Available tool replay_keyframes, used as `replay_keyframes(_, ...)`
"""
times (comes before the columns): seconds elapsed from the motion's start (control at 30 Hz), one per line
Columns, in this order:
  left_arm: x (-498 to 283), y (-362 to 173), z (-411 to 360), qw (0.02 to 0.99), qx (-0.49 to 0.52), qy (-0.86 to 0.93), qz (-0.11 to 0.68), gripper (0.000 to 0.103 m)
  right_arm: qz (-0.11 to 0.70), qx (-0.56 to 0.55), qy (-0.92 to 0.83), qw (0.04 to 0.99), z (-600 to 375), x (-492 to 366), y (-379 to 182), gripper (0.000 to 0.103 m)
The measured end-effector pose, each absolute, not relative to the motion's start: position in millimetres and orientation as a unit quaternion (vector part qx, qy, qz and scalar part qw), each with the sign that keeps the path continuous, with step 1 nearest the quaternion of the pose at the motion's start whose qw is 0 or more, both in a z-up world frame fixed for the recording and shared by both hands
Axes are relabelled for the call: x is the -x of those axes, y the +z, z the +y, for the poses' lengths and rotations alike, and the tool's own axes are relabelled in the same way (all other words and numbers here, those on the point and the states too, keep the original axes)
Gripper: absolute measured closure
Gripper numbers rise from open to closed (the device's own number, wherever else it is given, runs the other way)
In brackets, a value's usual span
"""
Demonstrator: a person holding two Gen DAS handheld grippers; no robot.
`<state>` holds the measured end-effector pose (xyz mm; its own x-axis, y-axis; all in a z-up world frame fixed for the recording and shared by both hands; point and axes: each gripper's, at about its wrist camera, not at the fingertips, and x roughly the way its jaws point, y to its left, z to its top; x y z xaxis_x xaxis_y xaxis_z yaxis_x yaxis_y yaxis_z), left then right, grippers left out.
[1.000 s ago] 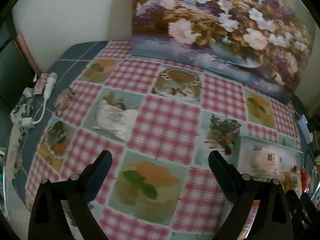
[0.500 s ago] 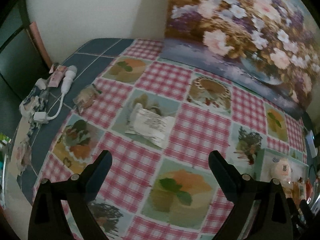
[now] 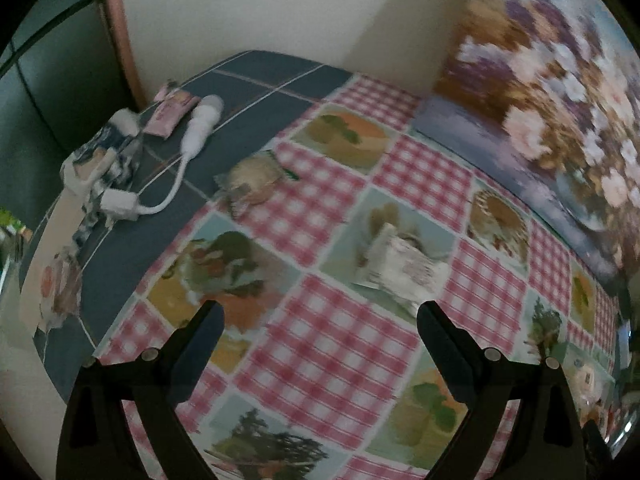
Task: Organize snacks
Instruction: 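Move both grippers back toward the remaining snacks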
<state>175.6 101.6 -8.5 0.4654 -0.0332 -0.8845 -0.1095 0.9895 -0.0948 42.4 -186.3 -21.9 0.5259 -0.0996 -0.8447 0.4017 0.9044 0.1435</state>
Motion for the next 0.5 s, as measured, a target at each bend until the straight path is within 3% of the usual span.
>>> replay_keyframes(0.5,-187.0,-43.7,160.2,0.840,0.086,0.048,0.534,0.006,0.489,-0.130,-0.103,0.856,-126.1,-84.5,-42.7,0.000)
